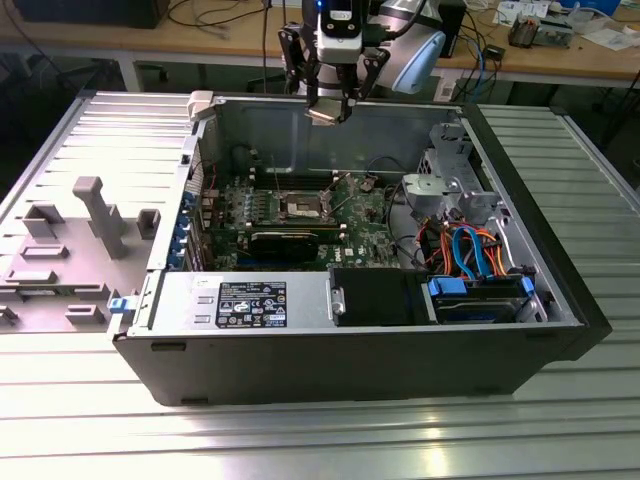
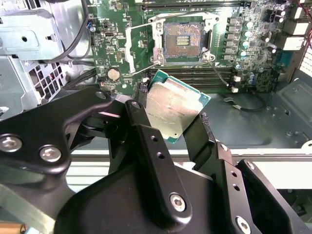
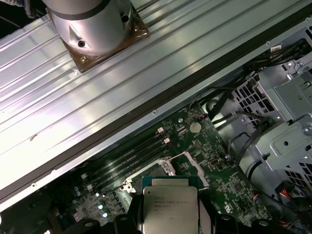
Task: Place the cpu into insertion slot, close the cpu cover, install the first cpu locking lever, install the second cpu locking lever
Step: 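Place the cpu into insertion slot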
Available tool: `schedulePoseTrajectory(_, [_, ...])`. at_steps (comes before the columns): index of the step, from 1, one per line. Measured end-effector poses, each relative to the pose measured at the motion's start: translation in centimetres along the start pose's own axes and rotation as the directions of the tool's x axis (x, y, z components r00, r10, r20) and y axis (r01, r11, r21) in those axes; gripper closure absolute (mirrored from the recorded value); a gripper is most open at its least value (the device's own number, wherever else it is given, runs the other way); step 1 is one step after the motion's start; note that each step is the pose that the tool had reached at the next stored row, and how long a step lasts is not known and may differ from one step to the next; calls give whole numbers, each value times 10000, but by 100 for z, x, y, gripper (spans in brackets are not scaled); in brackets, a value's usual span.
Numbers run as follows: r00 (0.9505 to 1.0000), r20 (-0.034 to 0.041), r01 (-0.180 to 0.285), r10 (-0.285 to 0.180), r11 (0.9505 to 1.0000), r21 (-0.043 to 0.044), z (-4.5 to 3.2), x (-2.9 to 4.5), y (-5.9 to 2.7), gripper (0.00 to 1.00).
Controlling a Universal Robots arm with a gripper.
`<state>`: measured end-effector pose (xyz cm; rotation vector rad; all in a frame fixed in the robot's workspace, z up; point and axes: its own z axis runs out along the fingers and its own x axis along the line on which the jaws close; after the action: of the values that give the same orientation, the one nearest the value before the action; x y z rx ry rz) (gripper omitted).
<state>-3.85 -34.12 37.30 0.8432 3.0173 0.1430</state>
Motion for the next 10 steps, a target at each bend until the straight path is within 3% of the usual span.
schedulePoseTrajectory(10, [9991,37,-416,416,9991,-8,0,1,-1,45])
